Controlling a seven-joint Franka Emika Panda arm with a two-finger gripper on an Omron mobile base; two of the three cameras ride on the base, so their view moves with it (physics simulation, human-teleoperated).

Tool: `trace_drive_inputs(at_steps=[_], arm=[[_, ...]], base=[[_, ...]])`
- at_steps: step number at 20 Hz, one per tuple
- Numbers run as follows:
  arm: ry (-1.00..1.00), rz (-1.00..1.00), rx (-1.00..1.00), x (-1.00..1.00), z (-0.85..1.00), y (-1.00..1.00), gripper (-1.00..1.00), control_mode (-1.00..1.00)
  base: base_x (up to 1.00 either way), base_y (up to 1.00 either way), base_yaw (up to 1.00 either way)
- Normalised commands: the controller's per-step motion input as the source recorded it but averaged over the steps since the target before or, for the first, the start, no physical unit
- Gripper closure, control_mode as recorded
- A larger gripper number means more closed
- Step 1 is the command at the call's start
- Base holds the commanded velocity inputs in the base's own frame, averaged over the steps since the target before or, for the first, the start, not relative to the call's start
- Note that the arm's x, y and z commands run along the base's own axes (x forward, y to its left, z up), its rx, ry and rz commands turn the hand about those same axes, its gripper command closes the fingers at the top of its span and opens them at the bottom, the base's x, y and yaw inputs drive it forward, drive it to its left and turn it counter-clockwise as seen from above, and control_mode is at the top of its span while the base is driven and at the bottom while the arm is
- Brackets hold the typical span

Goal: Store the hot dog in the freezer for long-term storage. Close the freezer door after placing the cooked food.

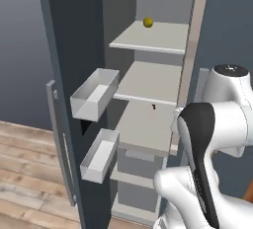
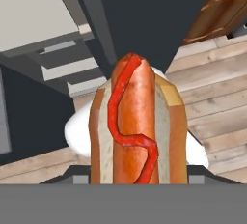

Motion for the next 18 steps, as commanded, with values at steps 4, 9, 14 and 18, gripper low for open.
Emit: trace_drive_inputs(at_steps=[4,9,14,18], arm=[[0.00,0.00,0.00,0.00,0.00,0.00,1.00,1.00],[0.00,0.00,0.00,0.00,0.00,0.00,1.00,1.00],[0.00,0.00,0.00,0.00,0.00,0.00,1.00,1.00],[0.00,0.00,0.00,0.00,0.00,0.00,1.00,1.00]], base=[[0.26,0.00,0.31],[0.22,0.00,0.18],[0.24,0.04,0.00],[0.30,0.05,0.00]])
